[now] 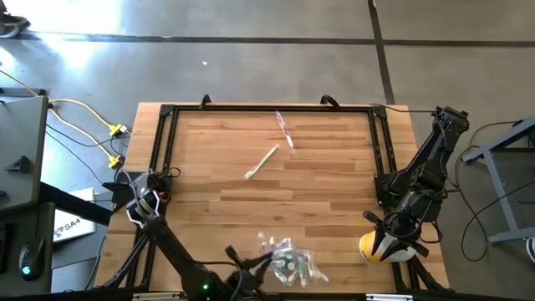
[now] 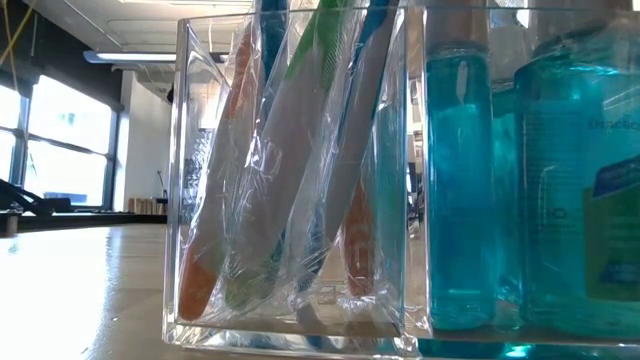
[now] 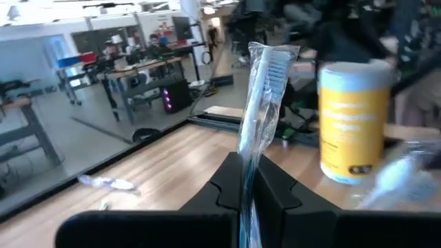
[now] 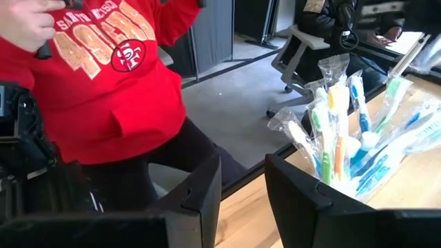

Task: Pick & Place toothbrushing station
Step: Put the blue toothbrush into the transparent organizer

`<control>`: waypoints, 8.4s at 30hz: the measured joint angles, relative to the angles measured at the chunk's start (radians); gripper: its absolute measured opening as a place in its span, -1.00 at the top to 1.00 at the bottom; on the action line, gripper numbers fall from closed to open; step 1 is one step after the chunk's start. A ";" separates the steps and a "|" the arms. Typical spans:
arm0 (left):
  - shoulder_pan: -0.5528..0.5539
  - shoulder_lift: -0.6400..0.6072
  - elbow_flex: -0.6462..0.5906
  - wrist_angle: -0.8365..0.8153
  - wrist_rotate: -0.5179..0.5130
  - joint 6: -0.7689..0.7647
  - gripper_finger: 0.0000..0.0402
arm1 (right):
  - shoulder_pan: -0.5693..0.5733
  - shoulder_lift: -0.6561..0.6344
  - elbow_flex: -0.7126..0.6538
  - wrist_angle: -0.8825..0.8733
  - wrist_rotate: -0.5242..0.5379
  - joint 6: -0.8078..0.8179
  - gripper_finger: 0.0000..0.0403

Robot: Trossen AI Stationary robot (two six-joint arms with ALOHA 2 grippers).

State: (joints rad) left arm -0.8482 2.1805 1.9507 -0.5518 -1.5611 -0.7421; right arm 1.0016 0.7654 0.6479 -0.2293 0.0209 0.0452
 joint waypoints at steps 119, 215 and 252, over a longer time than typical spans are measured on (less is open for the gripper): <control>0.258 -0.347 0.105 -0.137 1.653 1.111 0.96 | -0.050 0.428 0.000 0.571 0.269 0.223 0.48; 0.110 0.036 -0.865 2.081 0.962 0.929 0.96 | 0.007 0.617 0.000 0.913 0.236 0.217 0.48; 0.101 0.021 -0.866 1.924 0.946 0.726 0.64 | 0.007 0.617 0.000 0.889 0.203 0.212 0.48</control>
State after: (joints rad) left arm -0.7467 2.2014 1.0847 1.3720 -0.6147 -0.0156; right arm 1.0084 1.3823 0.6479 0.6599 0.2241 0.2570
